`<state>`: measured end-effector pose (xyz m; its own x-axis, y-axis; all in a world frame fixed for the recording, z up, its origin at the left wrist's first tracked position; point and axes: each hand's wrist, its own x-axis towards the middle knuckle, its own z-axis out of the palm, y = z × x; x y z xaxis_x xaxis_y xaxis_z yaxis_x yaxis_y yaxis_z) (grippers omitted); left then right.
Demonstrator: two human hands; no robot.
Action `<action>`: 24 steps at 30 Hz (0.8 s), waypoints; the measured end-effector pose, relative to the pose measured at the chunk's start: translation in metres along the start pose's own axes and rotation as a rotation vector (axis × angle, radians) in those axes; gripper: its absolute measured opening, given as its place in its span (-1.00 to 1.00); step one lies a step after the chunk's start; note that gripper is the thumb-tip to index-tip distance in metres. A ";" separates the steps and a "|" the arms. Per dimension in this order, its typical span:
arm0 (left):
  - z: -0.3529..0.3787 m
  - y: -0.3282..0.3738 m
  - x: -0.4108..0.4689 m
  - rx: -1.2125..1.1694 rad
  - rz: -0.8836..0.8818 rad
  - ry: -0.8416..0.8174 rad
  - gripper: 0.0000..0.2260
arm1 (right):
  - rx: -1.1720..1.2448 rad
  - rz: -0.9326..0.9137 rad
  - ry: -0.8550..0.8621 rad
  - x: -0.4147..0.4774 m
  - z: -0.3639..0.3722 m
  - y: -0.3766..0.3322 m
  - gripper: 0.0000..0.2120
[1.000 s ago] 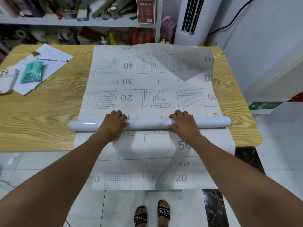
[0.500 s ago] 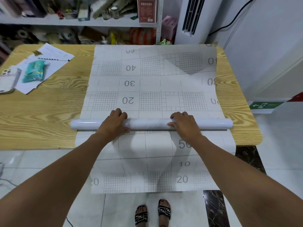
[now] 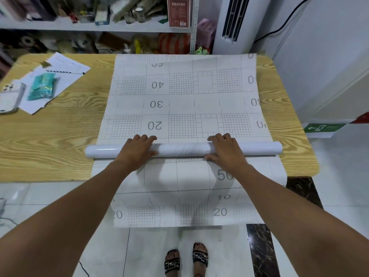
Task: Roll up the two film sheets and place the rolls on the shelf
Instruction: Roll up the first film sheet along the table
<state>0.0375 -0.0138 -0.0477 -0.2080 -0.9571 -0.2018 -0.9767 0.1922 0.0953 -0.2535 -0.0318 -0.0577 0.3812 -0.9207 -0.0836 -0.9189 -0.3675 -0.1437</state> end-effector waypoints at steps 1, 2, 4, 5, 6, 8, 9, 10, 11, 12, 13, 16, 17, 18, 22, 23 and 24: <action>0.000 0.000 0.000 0.001 -0.001 -0.006 -0.57 | 0.011 0.010 -0.001 0.001 0.000 0.000 -0.43; 0.000 0.000 0.000 -0.003 -0.002 -0.011 -0.58 | 0.023 0.014 0.002 0.002 0.001 0.001 -0.45; 0.002 -0.001 0.001 -0.024 -0.007 -0.018 -0.59 | 0.035 0.010 0.003 0.004 0.001 0.001 -0.49; 0.002 -0.001 0.001 -0.035 -0.008 -0.018 -0.58 | 0.036 0.007 0.002 0.004 0.001 0.001 -0.51; 0.002 -0.001 0.001 -0.048 -0.009 -0.016 -0.57 | 0.039 0.006 0.000 0.005 0.001 0.001 -0.53; 0.002 -0.001 0.002 -0.071 -0.018 -0.011 -0.50 | 0.049 0.003 0.006 0.005 0.001 0.001 -0.56; 0.002 -0.001 0.004 -0.069 -0.022 -0.013 -0.46 | 0.046 0.000 0.012 0.005 0.002 0.001 -0.58; 0.002 -0.001 0.005 -0.057 -0.025 -0.022 -0.42 | 0.036 -0.002 0.014 0.005 0.003 0.001 -0.59; 0.003 -0.002 0.006 -0.044 -0.026 -0.035 -0.39 | 0.025 -0.002 0.014 0.005 0.004 0.000 -0.60; 0.003 -0.002 0.007 -0.035 -0.027 -0.050 -0.36 | 0.016 -0.001 0.013 0.005 0.004 0.000 -0.61; 0.004 -0.003 0.008 -0.038 -0.023 -0.057 -0.34 | 0.009 0.001 0.012 0.005 0.005 0.000 -0.61; 0.003 -0.002 0.006 -0.101 0.004 -0.019 -0.29 | -0.031 -0.003 0.015 0.005 0.005 0.001 -0.61; 0.003 -0.001 0.006 -0.129 0.010 -0.001 -0.29 | -0.045 -0.005 0.018 0.005 0.005 0.001 -0.62; 0.002 -0.001 0.005 -0.150 0.013 0.011 -0.30 | -0.053 -0.006 0.020 0.005 0.004 0.001 -0.62; 0.003 -0.001 0.006 -0.149 0.034 0.016 -0.49 | -0.054 -0.008 0.019 0.006 0.003 0.001 -0.65; 0.004 -0.002 0.007 -0.148 0.042 0.008 -0.54 | -0.049 -0.006 0.017 0.006 0.004 0.001 -0.65; 0.005 -0.002 0.007 -0.154 0.045 0.003 -0.58 | -0.040 -0.004 0.013 0.006 0.005 0.001 -0.65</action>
<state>0.0379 -0.0200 -0.0540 -0.2509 -0.9489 -0.1913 -0.9468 0.1994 0.2524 -0.2513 -0.0370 -0.0629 0.3841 -0.9206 -0.0700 -0.9206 -0.3762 -0.1043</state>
